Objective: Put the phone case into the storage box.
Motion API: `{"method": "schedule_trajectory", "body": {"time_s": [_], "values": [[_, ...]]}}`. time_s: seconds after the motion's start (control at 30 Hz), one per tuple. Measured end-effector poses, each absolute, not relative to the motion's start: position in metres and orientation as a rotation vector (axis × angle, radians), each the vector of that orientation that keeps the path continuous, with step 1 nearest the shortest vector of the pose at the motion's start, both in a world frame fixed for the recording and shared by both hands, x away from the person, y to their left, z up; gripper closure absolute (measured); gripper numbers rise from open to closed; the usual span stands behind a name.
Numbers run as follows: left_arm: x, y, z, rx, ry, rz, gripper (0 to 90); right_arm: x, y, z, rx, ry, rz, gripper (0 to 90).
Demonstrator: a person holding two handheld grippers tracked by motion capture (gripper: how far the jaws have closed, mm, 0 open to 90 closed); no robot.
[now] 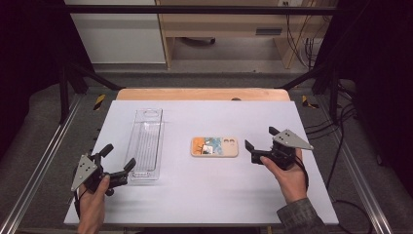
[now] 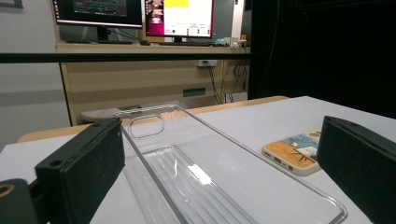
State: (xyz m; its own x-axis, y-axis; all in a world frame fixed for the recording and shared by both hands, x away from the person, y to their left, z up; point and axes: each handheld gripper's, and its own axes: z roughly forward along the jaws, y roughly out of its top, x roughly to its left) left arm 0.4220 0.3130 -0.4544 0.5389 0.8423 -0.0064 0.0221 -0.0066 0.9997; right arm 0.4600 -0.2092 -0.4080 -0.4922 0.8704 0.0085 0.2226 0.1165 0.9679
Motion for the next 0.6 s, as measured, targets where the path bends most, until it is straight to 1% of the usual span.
{"method": "schedule_trajectory", "body": {"time_s": [0.6], "values": [[0.421,0.313,-0.454,1.449,0.794,0.776,0.7,0.487,-0.192,-0.396,1.042,1.843,1.375,3.5]]}}
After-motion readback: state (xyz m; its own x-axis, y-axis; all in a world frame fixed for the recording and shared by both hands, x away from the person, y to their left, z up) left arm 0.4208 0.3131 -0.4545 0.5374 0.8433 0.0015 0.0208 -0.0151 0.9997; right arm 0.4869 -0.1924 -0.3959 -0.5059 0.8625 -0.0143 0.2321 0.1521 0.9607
